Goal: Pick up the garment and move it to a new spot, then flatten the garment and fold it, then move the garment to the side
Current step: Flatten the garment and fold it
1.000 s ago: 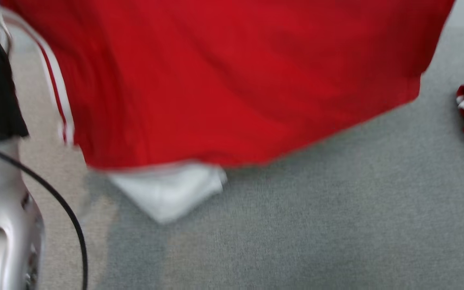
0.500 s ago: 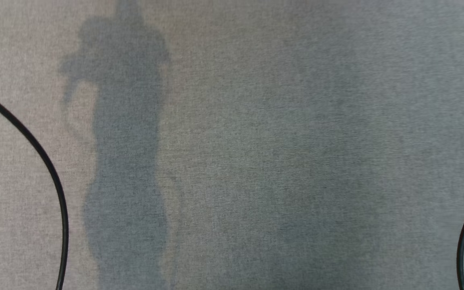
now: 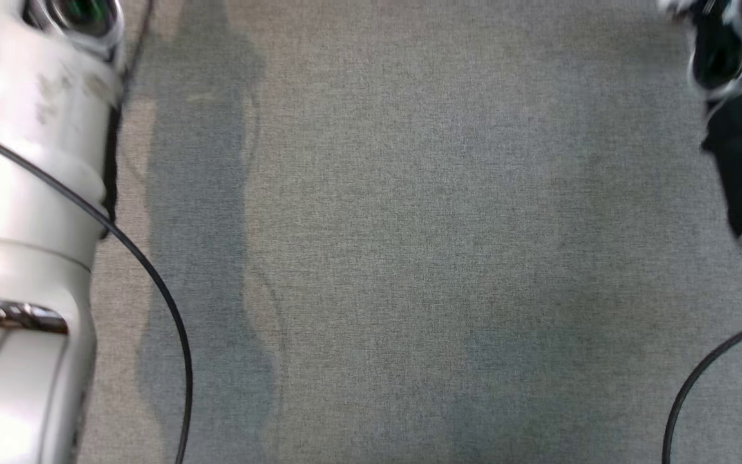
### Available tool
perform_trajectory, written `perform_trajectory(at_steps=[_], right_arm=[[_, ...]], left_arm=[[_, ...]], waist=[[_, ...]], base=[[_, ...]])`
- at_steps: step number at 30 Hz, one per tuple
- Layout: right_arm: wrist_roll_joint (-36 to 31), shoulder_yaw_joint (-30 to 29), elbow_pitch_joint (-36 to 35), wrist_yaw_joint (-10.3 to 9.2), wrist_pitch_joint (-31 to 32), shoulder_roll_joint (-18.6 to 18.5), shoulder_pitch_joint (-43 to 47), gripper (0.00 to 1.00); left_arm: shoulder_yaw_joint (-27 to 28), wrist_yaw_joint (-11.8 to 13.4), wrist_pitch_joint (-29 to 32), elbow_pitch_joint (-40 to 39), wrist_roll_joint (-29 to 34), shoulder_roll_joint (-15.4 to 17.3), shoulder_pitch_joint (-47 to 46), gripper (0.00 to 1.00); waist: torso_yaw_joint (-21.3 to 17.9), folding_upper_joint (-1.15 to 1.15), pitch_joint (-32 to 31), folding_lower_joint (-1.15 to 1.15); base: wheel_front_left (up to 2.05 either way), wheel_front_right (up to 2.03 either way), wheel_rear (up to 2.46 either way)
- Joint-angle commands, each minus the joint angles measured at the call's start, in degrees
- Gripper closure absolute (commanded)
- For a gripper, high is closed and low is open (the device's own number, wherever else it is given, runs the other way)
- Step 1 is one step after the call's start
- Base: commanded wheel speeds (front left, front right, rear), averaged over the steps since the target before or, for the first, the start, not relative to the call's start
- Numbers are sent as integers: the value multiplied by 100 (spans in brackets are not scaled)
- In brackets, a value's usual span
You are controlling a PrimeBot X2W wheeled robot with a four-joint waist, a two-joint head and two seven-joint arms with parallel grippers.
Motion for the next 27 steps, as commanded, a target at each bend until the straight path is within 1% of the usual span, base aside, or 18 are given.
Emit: perform_trajectory(at_steps=[1,5,8,12,15,17,23,25,27], right_arm=[[38,11,9,-2,31,-12,87,100],[439,269,52,-2,184,5,729,100],[707,448,57,-2,326,-20,1204,100],[994,634,93,-2,430,-148,1744,100],[1084,810,133,-2,429,-226,2076,100],[1142,910,136,-3,396,-293,2242,100],[1377,1131,40,-3,274,-381,2648,100],[1430,1234,13,-3,259,-403,2762,100],[1456,1337,35,-3,219,-429,2862,100]], left_arm=[[-16,-41,-19,13,49,30,59,100],[-346,-274,-22,285,273,92,670,100],[-635,-369,13,427,496,259,1165,100],[-1099,-414,43,548,836,382,1790,100],[-1368,-408,48,565,989,470,2210,100],[-1493,-413,97,472,986,460,2478,100],[-1853,-415,333,88,907,628,3161,100],[-1989,-416,502,-115,828,638,3396,100],[-2139,-416,696,-340,758,749,3627,100]], waist=[[29,0,-54,0],[76,0,-318,0],[88,0,-572,0],[122,0,-939,0],[140,0,-1178,0],[153,0,-1320,0],[142,0,-1650,0],[134,0,-1755,0],[110,0,-1868,0]], base=[[0,0,0],[0,0,0],[0,0,0],[0,0,0],[0,0,0],[0,0,0],[0,0,0],[0,0,0],[0,0,0]])
